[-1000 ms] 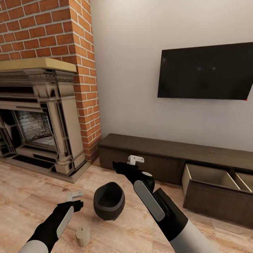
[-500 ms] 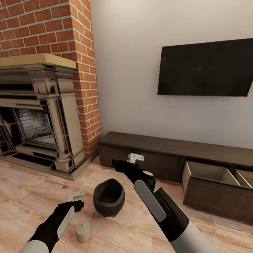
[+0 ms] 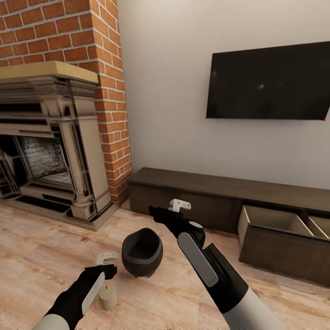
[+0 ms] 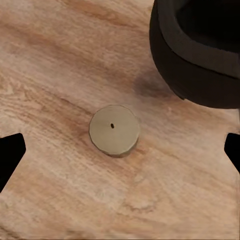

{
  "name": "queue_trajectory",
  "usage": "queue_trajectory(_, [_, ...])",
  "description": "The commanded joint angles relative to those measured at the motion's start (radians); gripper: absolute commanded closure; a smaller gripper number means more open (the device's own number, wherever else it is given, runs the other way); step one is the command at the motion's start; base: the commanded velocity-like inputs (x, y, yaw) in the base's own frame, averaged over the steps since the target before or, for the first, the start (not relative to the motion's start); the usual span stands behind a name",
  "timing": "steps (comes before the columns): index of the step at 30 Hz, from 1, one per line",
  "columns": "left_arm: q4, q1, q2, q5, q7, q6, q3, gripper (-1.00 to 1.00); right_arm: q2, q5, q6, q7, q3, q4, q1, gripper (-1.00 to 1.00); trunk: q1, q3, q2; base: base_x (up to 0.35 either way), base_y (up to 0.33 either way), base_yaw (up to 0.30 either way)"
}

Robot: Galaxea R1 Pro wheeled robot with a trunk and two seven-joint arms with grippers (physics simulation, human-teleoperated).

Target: Place each of the two pumpkins and all three candles from the living room inside a cabinet in the living room (use any cabinet), then make sure every cabinet is closed, and position the cauldron so it is next to a table in the living room.

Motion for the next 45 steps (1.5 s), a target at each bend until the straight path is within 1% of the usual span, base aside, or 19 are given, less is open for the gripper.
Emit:
queue_trajectory(1, [0.012,-0.001,-0.003,0.009,0.010,0.003,-0.011,-1.00,0.000,-0.008,0.001,-0.009,-0.004,-0.001,-0.001,-1.00,0.000,-0.005,-0.001,0.000,0.000,0.000])
queue_trajectory(2, [0.025,-0.002,-0.009,0.007,0.010,0.004,-0.017,-1.00,0.000,-0.008,0.001,-0.009,-0.008,0.000,-0.001,-1.00,0.001,-0.009,-0.001,0.000,0.000,0.000])
queue_trajectory(4, [0.031,-0.003,-0.012,0.006,0.010,0.009,-0.020,-1.00,0.000,-0.008,0.001,-0.009,-0.010,0.000,0.000,-1.00,0.002,-0.017,-0.002,0.000,0.000,0.000])
queue_trajectory(6, [0.034,-0.004,-0.012,0.006,0.010,0.026,-0.022,-1.00,0.000,-0.008,0.002,-0.009,-0.011,0.000,0.000,-1.00,0.002,-0.024,-0.002,0.000,0.000,0.000])
queue_trajectory(10, [0.034,-0.005,-0.012,0.005,0.009,0.090,-0.023,-1.00,0.000,-0.008,0.001,-0.009,-0.012,0.003,0.000,-1.00,0.004,-0.040,-0.003,0.000,0.000,0.000])
queue_trajectory(13, [0.030,-0.005,-0.009,0.008,0.009,0.106,-0.023,-1.00,0.000,-0.008,0.000,-0.009,-0.012,0.004,0.000,-1.00,0.006,-0.051,-0.004,0.000,0.000,0.000])
queue_trajectory(19, [0.027,-0.005,-0.004,0.006,0.010,0.111,-0.022,-1.00,0.000,-0.008,0.001,-0.009,-0.014,0.003,0.000,-1.00,0.008,-0.075,-0.005,0.000,0.000,0.000])
queue_trajectory(30, [0.026,-0.005,-0.003,-0.001,0.013,0.110,-0.022,-1.00,0.000,-0.008,0.000,-0.011,-0.015,0.006,0.000,-1.00,0.013,-0.117,-0.008,0.000,0.000,-0.002])
queue_trajectory(35, [0.026,-0.005,-0.003,-0.001,0.013,0.109,-0.022,-1.00,0.000,-0.008,0.000,-0.010,-0.016,0.005,0.000,-1.00,0.015,-0.132,-0.009,0.000,0.000,-0.144])
queue_trajectory(39, [0.026,-0.005,-0.003,-0.001,0.013,0.108,-0.022,-1.00,-0.001,-0.033,-0.001,-0.011,-0.016,0.004,0.000,-1.00,0.017,-0.144,-0.010,0.000,0.000,-0.224])
queue_trajectory(41, [0.026,-0.005,-0.003,-0.001,0.013,0.107,-0.022,-1.00,-0.008,-0.047,-0.002,-0.011,-0.020,0.003,0.000,-1.00,0.018,-0.150,-0.010,0.000,0.000,-0.181])
queue_trajectory(45, [0.024,-0.005,-0.001,-0.002,0.013,0.104,-0.022,-1.00,-0.013,-0.055,-0.002,-0.012,-0.023,0.002,0.000,-1.00,0.018,-0.149,-0.010,0.000,0.000,-0.057])
